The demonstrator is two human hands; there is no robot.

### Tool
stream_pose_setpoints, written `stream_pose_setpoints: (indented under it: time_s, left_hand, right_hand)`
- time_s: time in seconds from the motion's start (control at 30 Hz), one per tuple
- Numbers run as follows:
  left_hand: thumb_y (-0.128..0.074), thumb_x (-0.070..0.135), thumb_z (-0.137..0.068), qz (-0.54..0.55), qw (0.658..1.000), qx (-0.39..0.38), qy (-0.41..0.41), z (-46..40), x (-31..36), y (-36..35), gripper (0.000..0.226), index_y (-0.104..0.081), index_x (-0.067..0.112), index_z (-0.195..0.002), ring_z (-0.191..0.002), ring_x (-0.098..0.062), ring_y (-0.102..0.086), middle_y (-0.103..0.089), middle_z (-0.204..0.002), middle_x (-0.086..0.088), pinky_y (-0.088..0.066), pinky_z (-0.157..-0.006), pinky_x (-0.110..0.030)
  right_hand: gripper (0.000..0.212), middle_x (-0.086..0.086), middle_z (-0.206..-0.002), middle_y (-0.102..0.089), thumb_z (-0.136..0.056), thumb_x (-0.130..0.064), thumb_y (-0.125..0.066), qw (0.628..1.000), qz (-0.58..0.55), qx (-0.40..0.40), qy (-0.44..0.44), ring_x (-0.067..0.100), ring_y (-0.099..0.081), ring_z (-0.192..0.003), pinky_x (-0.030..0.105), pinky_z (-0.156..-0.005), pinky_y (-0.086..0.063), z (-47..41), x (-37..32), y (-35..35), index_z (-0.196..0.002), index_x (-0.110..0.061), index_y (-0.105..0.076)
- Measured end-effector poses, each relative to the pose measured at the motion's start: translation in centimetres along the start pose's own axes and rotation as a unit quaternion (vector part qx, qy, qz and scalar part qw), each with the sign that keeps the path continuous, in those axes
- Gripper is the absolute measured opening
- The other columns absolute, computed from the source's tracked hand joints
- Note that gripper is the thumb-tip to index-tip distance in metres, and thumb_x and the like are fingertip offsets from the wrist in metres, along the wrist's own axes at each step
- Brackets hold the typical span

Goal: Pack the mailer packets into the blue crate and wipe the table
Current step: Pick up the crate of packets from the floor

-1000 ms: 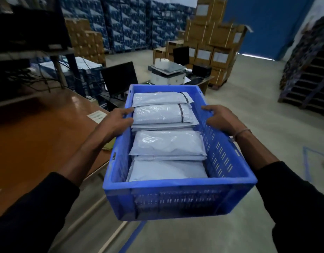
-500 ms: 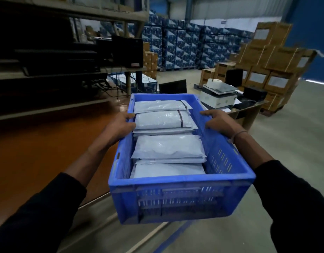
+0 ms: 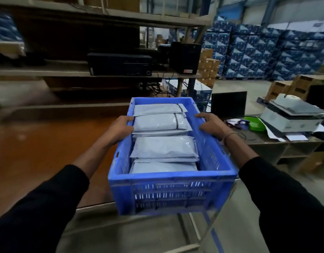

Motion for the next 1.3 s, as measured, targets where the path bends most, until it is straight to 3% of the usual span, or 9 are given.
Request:
stream_pose_setpoints:
  time_s: [0.17, 0.3, 0.47, 0.57, 0.7, 0.77, 0.9, 1.07, 1.3]
  left_hand:
    - [-0.056, -0.001, -0.094, -0.017, 0.998, 0.033, 0.047, -2.4, -2.0, -0.7, 0.054, -0.052, 0.003, -0.148, -0.135, -0.033, -0.053, -0.052, -0.15, -0.017, -0.043, -0.107, -0.04]
    - [-0.052, -0.008, -0.093, -0.01, 0.994, 0.076, 0.082, -3.7, -4.0, -1.3, 0.046, -0.059, 0.0, -0.138, -0.106, -0.024, -0.06, -0.063, -0.128, -0.018, -0.042, -0.084, -0.032]
    - [-0.053, -0.007, -0.095, -0.01, 0.989, 0.104, 0.105, -5.4, -7.5, -1.1, 0.048, -0.055, 0.0, -0.143, -0.12, -0.042, -0.061, -0.058, -0.139, -0.025, -0.041, -0.086, -0.031]
    - [-0.053, -0.006, -0.096, -0.013, 0.988, 0.104, 0.113, -6.1, -9.3, -0.9, 0.049, -0.053, -0.002, -0.144, -0.125, -0.046, -0.057, -0.057, -0.14, -0.028, -0.046, -0.096, -0.041]
    - [-0.053, -0.004, -0.096, -0.015, 0.988, 0.096, 0.121, -7.0, -11.6, -0.5, 0.049, -0.053, 0.0, -0.145, -0.133, -0.04, -0.053, -0.054, -0.146, -0.023, -0.041, -0.109, -0.041]
    - [-0.052, -0.003, -0.097, -0.014, 0.989, 0.091, 0.119, -7.4, -12.3, -0.3, 0.049, -0.052, 0.001, -0.146, -0.135, -0.038, -0.052, -0.053, -0.148, -0.021, -0.042, -0.107, -0.038]
    - [-0.051, -0.002, -0.098, -0.012, 0.989, 0.09, 0.117, -8.1, -12.8, 0.1, 0.049, -0.052, 0.003, -0.146, -0.132, -0.037, -0.054, -0.054, -0.147, -0.02, -0.043, -0.105, -0.038]
    - [-0.051, 0.005, -0.099, -0.032, 0.989, 0.088, 0.114, -8.5, -13.6, 0.2, 0.049, -0.053, 0.013, -0.147, -0.127, -0.036, -0.058, -0.055, -0.147, -0.016, -0.048, -0.104, -0.043]
    - [-0.043, 0.018, -0.097, -0.138, 0.984, 0.077, 0.081, -9.3, -13.3, 0.0, 0.053, -0.049, 0.015, -0.149, -0.12, -0.044, -0.057, -0.056, -0.141, -0.022, -0.048, -0.102, -0.051]
  right_hand:
    - [0.061, 0.016, -0.106, -0.063, -0.082, -0.001, -0.06, 0.998, -0.019, -0.056, 0.029, 0.017, -0.054, -0.063, 0.025, -0.054, -0.046, -5.9, 0.2, -1.5, -0.139, -0.02, -0.053]
    - [0.087, 0.013, -0.121, -0.06, -0.057, -0.039, -0.06, 0.995, -0.007, -0.078, 0.067, 0.03, -0.063, -0.097, 0.038, -0.082, -0.056, -12.5, 2.5, -4.5, -0.142, -0.027, -0.048]
    - [0.055, 0.009, -0.107, -0.052, -0.085, -0.016, -0.059, 0.992, -0.022, -0.093, 0.08, 0.023, -0.05, -0.095, 0.016, -0.057, -0.038, -10.4, -1.5, -5.7, -0.138, -0.007, -0.049]
    - [0.071, 0.009, -0.108, -0.06, -0.067, -0.024, -0.048, 0.989, -0.059, -0.101, 0.092, 0.027, -0.057, -0.097, 0.026, -0.074, -0.044, -11.8, -1.6, -7.7, -0.136, -0.005, -0.051]
    - [0.058, 0.005, -0.107, -0.062, -0.078, -0.014, -0.054, 0.987, -0.097, -0.1, 0.083, 0.022, -0.057, -0.093, 0.028, -0.079, -0.041, -12.6, -1.7, -10.0, -0.135, -0.009, -0.054]
    - [0.045, 0.005, -0.106, -0.06, -0.088, -0.001, -0.054, 0.987, -0.093, -0.1, 0.087, 0.02, -0.055, -0.093, 0.025, -0.077, -0.039, -12.6, -1.6, -10.9, -0.133, -0.008, -0.055]
    - [0.054, 0.006, -0.104, -0.061, -0.077, -0.016, -0.052, 0.986, -0.106, -0.086, 0.091, 0.021, -0.055, -0.092, 0.022, -0.073, -0.038, -13.1, -1.5, -11.9, -0.131, -0.005, -0.057]
    - [0.043, 0.008, -0.111, -0.059, -0.091, 0.003, -0.052, 0.995, -0.052, -0.059, 0.065, 0.021, -0.052, -0.097, 0.021, -0.075, -0.036, -14.1, -1.0, -12.7, -0.132, -0.005, -0.055]
    - [0.058, 0.02, -0.138, -0.055, -0.092, -0.014, -0.052, 0.995, 0.038, -0.052, 0.069, 0.04, -0.056, -0.118, 0.033, -0.088, -0.043, -15.4, -0.4, -13.5, -0.149, -0.01, -0.039]
Point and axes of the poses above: each hand's wrist, its own z-axis away from the middle knuckle, its own y-axis out of the back of the hand, x = y × z, the point moved 2 cm from there along -z, towards the middle knuckle
